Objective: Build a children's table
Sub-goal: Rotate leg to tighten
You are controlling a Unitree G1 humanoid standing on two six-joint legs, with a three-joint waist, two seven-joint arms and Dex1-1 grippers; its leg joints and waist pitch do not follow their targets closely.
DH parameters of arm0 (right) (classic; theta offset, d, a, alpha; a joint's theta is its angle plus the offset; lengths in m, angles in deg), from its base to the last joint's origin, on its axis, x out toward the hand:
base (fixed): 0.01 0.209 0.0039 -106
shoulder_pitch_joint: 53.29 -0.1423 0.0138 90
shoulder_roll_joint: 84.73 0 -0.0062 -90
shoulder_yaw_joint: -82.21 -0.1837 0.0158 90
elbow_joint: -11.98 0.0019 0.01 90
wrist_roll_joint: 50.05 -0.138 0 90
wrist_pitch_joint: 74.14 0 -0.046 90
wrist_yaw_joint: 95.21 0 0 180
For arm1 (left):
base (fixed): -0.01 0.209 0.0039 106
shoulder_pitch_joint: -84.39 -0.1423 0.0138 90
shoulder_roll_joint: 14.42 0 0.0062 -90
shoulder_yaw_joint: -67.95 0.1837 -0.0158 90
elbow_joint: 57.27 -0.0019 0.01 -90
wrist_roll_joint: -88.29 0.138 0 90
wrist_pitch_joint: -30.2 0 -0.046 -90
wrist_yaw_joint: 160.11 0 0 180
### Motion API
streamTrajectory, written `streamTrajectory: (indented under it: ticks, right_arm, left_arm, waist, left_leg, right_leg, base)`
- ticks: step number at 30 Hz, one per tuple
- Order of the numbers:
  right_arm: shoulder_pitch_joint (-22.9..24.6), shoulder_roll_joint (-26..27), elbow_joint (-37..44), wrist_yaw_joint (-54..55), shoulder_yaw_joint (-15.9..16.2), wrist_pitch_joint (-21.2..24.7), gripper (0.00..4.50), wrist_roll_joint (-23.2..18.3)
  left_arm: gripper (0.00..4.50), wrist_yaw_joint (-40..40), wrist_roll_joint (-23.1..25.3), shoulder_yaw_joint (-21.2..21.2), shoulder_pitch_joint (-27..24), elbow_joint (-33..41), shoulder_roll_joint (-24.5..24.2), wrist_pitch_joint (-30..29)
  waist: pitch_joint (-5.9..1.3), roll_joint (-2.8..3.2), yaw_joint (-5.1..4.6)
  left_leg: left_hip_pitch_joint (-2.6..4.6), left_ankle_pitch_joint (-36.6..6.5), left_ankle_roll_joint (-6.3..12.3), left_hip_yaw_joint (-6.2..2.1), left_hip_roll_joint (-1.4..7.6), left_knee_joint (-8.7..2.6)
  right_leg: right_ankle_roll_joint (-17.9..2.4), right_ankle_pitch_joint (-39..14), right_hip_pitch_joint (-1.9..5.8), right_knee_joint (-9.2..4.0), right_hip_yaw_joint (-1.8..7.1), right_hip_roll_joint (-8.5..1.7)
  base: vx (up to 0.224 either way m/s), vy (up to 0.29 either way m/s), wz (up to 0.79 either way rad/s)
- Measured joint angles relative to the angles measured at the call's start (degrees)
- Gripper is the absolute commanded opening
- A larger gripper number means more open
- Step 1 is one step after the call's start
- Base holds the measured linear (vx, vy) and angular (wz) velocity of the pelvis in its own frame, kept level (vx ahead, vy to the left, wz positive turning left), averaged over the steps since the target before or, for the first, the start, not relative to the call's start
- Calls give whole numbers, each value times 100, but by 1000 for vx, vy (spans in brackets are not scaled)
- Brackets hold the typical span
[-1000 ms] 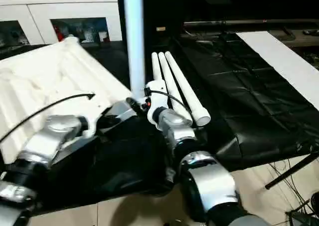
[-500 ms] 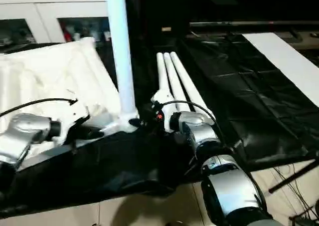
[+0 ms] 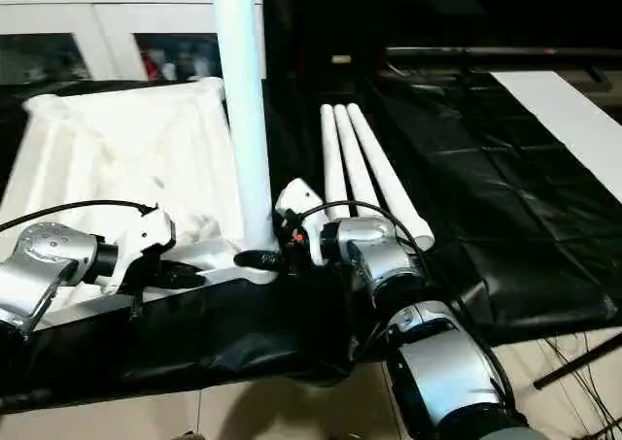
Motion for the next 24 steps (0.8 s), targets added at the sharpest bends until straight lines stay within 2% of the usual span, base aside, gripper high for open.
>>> streamTrajectory:
  ticks: [1,10,16,20,24]
  right_arm:
    - [0,-10,0,-45,10,-1,355,-1]
    - [0,-101,0,-268,79,-68,289,46]
    - [0,-97,-28,-168,72,-80,265,65]
    - [-5,19,-185,618,-125,8,265,38]
    - [-143,312,-481,2340,-564,188,264,-64]
  left_arm:
    - [0,9,0,1,0,0,1,1]
    - [0,23,5,16,13,-31,24,52]
    - [0,-6,20,14,54,-143,80,109]
    - [0,-467,126,-7,205,-330,342,17]
    - [0,-1454,259,-87,511,-659,907,-319]
  waist:
    - [0,0,-4]
    - [0,0,-4]
    - [0,0,-5]
    - [-6,-15,-23]
    - [-5,-26,-30]
  left_leg:
    - [0,-1,0,2,-2,0]
    - [1,0,1,3,-2,0]
    - [6,1,1,4,-3,0]
    - [19,6,-3,7,-5,4]
    - [24,22,-27,6,-5,6]
  right_leg:
    - [0,0,0,0,5,0]
    - [1,-1,0,2,6,1]
    - [2,-1,3,3,17,4]
    - [6,0,12,14,80,34]
    - [41,-10,16,18,99,49]
  base:
    - [0,0,0]
    - [0,0,0]
    - [0,0,0]
    - [0,0,0]
    - [0,0,0]
